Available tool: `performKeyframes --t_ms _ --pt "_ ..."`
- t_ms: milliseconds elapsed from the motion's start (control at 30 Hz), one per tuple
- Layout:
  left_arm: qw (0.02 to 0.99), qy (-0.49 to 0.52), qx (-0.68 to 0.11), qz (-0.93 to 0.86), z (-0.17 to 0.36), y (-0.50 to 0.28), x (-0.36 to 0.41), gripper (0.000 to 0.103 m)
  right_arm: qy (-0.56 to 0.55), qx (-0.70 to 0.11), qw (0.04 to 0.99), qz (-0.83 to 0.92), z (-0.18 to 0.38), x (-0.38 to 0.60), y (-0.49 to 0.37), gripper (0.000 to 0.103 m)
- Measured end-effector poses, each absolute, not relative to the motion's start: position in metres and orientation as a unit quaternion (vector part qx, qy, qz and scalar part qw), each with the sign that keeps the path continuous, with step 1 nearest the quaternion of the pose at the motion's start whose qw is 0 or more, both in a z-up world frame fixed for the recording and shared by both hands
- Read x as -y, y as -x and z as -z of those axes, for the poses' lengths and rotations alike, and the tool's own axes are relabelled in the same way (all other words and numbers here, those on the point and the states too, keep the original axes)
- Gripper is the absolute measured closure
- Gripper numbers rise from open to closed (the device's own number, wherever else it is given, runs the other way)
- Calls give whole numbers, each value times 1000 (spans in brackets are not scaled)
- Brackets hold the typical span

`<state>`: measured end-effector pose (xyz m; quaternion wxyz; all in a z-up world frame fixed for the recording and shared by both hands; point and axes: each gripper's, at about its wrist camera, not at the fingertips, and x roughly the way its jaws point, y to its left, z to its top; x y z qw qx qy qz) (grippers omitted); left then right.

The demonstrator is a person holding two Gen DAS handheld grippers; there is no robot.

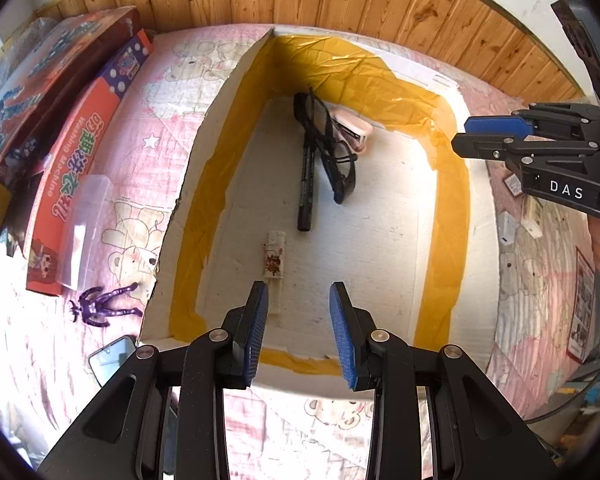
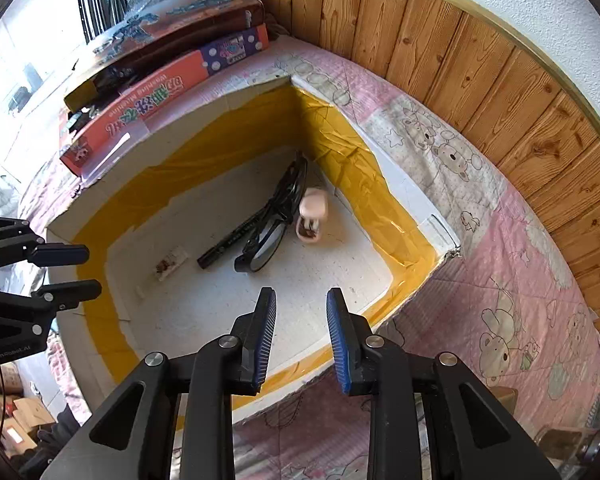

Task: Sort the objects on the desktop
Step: 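Open both tools to drop the stapler and bottle into the box, then move both tools back over the remaining items on the bedspread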

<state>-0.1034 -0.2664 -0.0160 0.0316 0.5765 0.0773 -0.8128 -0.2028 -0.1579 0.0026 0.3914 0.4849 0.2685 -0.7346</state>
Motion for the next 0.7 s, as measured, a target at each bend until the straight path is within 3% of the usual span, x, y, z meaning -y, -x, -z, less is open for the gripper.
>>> performKeyframes --t_ms 533,700 --pt "22 -526 -33 850 -51 38 211 69 -377 -172 450 791 -90 86 109 71" --pt "0 -482 -39 875 -66 13 191 64 -340 -128 458 811 -102 48 75 70"
